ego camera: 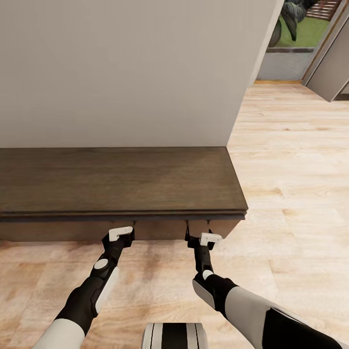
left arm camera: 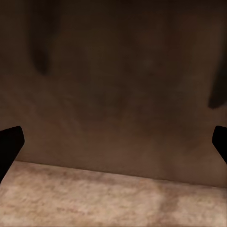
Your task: Place each of the two pumpkins and all three candles from the living room inside a cabinet in the living room (use any cabinet), then make sure every cabinet is closed, and position the cauldron so it is next to a table in the living room.
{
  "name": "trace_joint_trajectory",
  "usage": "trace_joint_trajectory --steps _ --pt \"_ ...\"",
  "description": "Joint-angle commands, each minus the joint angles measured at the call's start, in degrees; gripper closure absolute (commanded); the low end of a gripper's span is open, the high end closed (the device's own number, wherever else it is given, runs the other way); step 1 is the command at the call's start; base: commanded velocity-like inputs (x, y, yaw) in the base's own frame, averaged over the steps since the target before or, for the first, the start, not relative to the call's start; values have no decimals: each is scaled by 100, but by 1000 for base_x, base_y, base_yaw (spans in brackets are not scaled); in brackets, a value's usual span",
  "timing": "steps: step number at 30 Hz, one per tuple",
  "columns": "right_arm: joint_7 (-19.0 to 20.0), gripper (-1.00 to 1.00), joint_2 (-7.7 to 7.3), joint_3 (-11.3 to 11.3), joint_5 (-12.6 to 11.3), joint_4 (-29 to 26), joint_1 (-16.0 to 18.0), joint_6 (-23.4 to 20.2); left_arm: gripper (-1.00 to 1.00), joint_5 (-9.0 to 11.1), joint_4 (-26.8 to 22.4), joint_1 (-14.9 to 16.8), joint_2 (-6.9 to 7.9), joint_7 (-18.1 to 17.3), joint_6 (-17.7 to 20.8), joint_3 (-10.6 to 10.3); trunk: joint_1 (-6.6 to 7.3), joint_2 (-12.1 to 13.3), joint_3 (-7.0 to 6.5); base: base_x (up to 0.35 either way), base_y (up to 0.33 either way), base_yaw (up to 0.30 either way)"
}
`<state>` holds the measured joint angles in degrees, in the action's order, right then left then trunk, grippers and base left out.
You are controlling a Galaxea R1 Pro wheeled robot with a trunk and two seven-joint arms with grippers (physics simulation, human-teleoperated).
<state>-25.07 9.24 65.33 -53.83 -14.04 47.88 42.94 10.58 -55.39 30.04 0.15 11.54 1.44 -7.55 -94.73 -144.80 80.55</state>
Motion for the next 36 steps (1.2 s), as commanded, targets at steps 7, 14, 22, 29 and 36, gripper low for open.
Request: trace_joint_trajectory --steps 7,14,22,29,36 --pt "-47 -100 4 41 -14 -8 6 13 -100 41 -7 1 10 33 15 -18 1 -2 4 -185 0 0" --pt "155 -100 -1 37 -19 -4 3 3 -100 41 -12 1 11 33 14 -18 1 -2 4 -342 0 0" --pt "407 -100 -6 33 -51 -63 2 -106 -100 44 -37 1 11 25 40 8 1 -2 4 -347 0 0" --pt "405 -100 -5 -28 -124 -302 2 -981 -100 85 -443 1 24 18 540 80 1 -2 4 -347 0 0" --pt "405 -100 -21 -157 -157 -1641 -5 -2236 -100 134 -1764 1 12 16 2912 576 1 -2 4 -138 0 0"
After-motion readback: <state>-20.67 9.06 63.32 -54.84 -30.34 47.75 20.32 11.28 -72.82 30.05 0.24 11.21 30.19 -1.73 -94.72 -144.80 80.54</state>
